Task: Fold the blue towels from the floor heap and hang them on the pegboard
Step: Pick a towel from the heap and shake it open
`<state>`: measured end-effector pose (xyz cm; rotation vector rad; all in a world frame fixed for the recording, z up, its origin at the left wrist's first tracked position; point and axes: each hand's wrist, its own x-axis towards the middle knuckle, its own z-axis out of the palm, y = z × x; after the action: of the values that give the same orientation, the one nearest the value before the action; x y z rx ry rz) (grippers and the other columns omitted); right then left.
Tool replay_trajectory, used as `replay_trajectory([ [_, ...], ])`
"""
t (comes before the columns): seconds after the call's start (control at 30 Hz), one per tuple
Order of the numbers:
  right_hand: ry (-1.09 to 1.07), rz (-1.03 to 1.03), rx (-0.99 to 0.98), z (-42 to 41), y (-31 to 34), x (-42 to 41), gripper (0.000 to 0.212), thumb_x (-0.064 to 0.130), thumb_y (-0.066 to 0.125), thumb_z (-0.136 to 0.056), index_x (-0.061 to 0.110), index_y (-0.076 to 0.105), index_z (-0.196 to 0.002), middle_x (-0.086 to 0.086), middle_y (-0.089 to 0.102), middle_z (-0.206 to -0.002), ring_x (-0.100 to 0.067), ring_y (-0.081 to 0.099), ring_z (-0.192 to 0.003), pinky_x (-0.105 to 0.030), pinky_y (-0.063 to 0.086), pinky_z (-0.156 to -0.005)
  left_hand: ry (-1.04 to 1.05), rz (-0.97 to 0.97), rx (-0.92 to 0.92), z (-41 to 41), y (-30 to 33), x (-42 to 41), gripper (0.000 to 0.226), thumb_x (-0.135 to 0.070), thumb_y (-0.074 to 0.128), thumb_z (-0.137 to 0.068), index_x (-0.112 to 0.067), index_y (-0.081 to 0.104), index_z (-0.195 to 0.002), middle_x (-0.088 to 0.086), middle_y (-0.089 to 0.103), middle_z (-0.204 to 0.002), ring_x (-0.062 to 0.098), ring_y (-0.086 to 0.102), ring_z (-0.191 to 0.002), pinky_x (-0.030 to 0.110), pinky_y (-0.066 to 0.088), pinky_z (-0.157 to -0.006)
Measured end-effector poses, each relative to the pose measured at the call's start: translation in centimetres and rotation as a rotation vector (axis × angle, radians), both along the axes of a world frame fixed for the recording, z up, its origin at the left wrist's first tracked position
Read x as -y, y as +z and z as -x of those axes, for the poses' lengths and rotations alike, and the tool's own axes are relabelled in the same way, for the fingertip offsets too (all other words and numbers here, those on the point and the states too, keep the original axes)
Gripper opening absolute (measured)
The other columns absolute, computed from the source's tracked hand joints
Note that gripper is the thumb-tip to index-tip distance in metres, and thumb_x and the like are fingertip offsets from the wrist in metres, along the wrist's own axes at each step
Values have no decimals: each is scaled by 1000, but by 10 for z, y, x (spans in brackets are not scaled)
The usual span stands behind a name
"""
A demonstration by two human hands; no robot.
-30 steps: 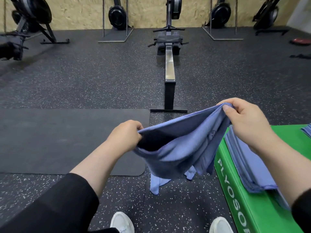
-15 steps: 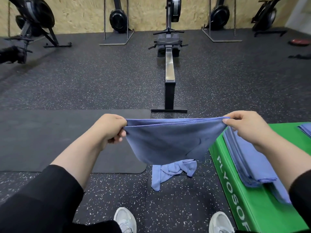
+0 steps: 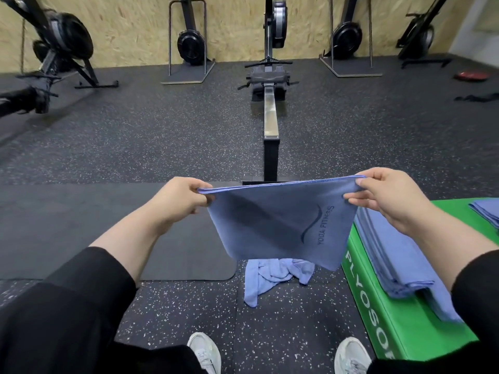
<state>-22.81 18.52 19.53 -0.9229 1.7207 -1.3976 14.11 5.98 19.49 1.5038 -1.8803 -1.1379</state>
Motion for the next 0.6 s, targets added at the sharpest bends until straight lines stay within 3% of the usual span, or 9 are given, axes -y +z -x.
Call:
replay_trajectory([
  [0.07,9,1,-28,2,4,0,13,1,51,-101,6,62,-95,-21,64,-96,-31,73,-82,-31,62,-77,-5,102,88,-1,0,3,12,-10,74,-80,-19,79,-87,10,76,-82,14,59,-71,32,48,-69],
  [0.17,-4,29,-56,7,9,4,14,2,50,-101,3,63,-99,-22,66,-96,-32,72,-85,-30,62,-76,40,201,67,6,3,8,17,-3,64,-87,-13,78,-83,-1,77,-74,4,62,-61,29,51,-68],
  [0.47,-48,-21,-104,18,-9,19,15,2,50,-101,6,64,-95,-17,69,-88,-23,70,-72,-27,61,-65,93,145,-29,17,-6,31,15,-6,61,-95,-10,74,-88,1,78,-79,7,64,-63,29,48,-68],
  [0.53,-61,-51,-206,21,-11,24,14,5,53,-100,5,67,-100,-14,66,-85,-19,64,-64,-25,53,-53,100,124,-47,17,-9,35,14,-8,62,-94,-12,74,-88,1,78,-79,8,64,-64,30,47,-69],
  [0.6,-67,-71,-332,25,-15,27,15,8,56,-98,10,70,-97,-10,64,-82,-17,56,-63,-27,44,-53,115,131,-53,15,-12,41,11,-14,67,-92,-14,75,-85,1,75,-79,12,61,-68,32,46,-68],
])
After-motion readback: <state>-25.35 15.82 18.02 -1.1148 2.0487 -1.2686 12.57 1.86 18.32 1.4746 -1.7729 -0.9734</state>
